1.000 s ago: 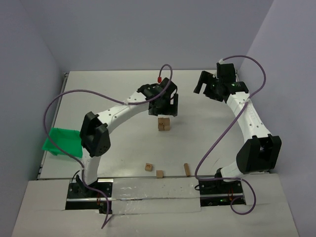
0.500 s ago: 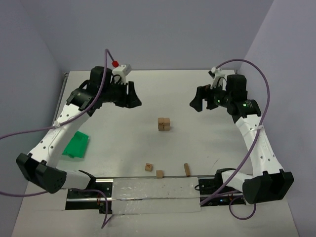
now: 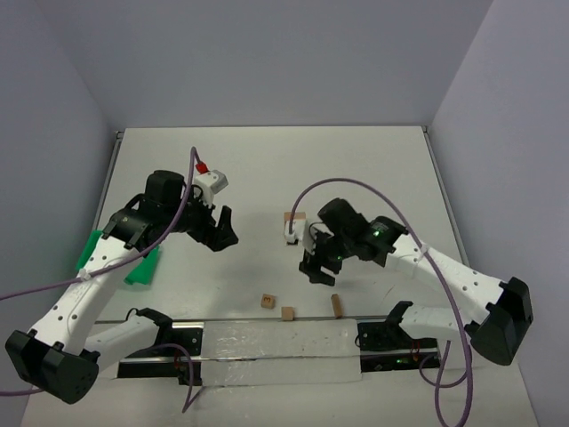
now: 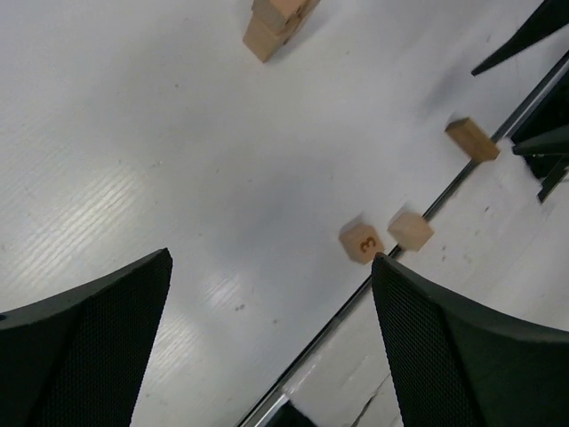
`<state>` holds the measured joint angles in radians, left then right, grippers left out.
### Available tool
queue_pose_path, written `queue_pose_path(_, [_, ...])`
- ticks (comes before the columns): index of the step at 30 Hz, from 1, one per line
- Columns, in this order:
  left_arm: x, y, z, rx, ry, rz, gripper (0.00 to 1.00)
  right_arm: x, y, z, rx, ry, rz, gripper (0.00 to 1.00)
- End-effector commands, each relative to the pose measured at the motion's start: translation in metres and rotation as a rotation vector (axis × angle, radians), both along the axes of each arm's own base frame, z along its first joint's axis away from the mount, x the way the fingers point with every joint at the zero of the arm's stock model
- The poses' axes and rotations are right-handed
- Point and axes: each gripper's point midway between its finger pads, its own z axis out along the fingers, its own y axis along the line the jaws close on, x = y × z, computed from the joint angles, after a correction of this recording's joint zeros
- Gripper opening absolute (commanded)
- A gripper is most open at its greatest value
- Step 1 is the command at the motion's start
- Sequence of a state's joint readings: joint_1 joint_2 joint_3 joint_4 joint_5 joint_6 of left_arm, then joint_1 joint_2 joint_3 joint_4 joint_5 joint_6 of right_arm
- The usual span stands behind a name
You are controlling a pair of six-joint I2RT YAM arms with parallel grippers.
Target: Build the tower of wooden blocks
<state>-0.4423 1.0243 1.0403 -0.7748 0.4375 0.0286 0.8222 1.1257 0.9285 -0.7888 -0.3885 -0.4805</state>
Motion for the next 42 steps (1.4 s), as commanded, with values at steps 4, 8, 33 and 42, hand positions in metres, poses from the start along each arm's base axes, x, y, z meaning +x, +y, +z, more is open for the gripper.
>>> queue_pose_path(4, [-0.017, 0.009, 0.017, -0.031, -0.146, -0.160, 0.95, -0.021, 0.035, -0.025, -0.035, -0.088, 0.149, 0.75])
queue_pose_path(8, [-0.003, 0.013, 0.035, -0.097, -0.160, -0.058, 0.95, -0.030, 0.062, -0.034, 0.003, -0.086, 0.154, 0.75])
queue_pose_path(33, [0.039, 0.050, 0.066, -0.379, -0.001, 0.116, 0.99, -0.069, 0.075, -0.100, -0.126, -0.009, 0.365, 0.77])
queue_pose_path(42, [0.047, 0.055, 0.061, -0.361, -0.011, 0.138, 0.99, -0.072, 0.074, -0.107, -0.139, -0.001, 0.389, 0.55])
